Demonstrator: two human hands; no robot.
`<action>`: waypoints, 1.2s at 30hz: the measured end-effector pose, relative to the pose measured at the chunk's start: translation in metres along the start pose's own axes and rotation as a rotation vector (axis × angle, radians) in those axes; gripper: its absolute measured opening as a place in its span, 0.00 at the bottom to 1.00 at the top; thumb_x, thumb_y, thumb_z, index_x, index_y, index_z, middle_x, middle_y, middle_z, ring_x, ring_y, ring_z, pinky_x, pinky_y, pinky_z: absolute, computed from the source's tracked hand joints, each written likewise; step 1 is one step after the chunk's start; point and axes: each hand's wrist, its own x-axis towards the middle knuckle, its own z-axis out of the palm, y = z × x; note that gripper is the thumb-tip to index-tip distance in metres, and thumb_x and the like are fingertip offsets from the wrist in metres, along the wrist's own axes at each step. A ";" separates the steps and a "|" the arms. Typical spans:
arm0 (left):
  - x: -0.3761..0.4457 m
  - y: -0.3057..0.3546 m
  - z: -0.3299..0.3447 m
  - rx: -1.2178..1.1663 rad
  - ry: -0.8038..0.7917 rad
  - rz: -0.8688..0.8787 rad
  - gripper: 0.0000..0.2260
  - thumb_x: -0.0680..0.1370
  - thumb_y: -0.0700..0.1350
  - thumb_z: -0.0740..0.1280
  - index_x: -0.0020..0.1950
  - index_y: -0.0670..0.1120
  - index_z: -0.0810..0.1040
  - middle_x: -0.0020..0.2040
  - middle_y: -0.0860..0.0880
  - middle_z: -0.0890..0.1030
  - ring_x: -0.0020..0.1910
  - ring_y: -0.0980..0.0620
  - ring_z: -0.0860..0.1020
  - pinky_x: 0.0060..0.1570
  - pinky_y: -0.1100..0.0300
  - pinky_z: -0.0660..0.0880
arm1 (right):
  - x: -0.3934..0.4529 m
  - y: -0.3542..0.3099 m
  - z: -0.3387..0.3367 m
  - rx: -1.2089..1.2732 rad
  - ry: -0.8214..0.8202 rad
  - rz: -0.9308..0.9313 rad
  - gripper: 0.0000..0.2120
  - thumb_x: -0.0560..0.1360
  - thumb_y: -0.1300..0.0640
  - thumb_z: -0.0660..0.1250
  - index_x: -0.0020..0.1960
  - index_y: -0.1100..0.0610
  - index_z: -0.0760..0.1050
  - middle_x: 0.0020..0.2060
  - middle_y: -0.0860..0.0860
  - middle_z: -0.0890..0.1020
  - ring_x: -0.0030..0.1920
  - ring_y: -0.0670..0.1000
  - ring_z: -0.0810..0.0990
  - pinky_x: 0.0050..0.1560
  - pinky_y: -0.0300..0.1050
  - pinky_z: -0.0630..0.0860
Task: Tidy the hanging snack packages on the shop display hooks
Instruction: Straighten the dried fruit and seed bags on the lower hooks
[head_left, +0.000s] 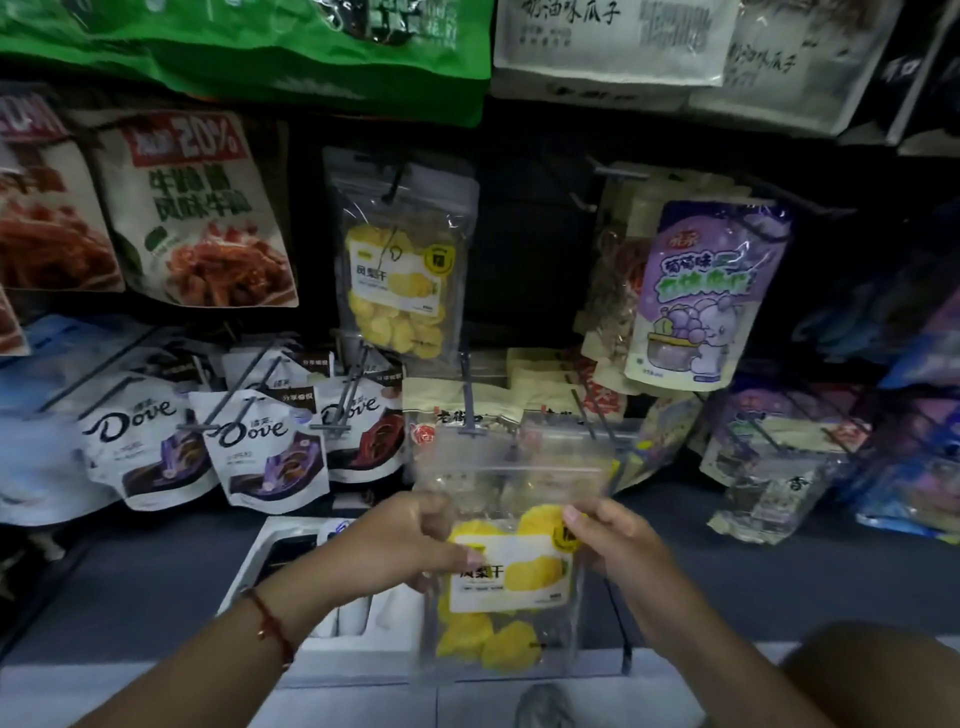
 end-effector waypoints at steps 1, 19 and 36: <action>0.006 0.001 0.005 0.003 -0.028 0.004 0.18 0.71 0.46 0.80 0.41 0.46 0.69 0.32 0.55 0.68 0.34 0.54 0.75 0.43 0.52 0.78 | -0.002 0.002 -0.008 0.003 0.014 0.017 0.09 0.78 0.51 0.69 0.56 0.51 0.82 0.53 0.49 0.85 0.57 0.51 0.83 0.64 0.57 0.76; 0.021 0.035 0.014 -0.062 0.207 0.044 0.07 0.75 0.48 0.75 0.50 0.47 0.86 0.46 0.47 0.86 0.44 0.51 0.83 0.39 0.60 0.75 | 0.034 -0.015 -0.001 0.217 0.026 -0.102 0.07 0.75 0.62 0.72 0.53 0.58 0.80 0.46 0.51 0.87 0.48 0.51 0.85 0.49 0.48 0.79; -0.039 0.026 -0.046 -0.460 0.602 0.224 0.15 0.74 0.54 0.72 0.54 0.45 0.85 0.43 0.43 0.86 0.37 0.51 0.82 0.30 0.63 0.74 | 0.010 -0.026 0.051 0.113 -0.219 -0.154 0.08 0.75 0.61 0.72 0.53 0.53 0.78 0.45 0.46 0.87 0.42 0.40 0.85 0.37 0.30 0.76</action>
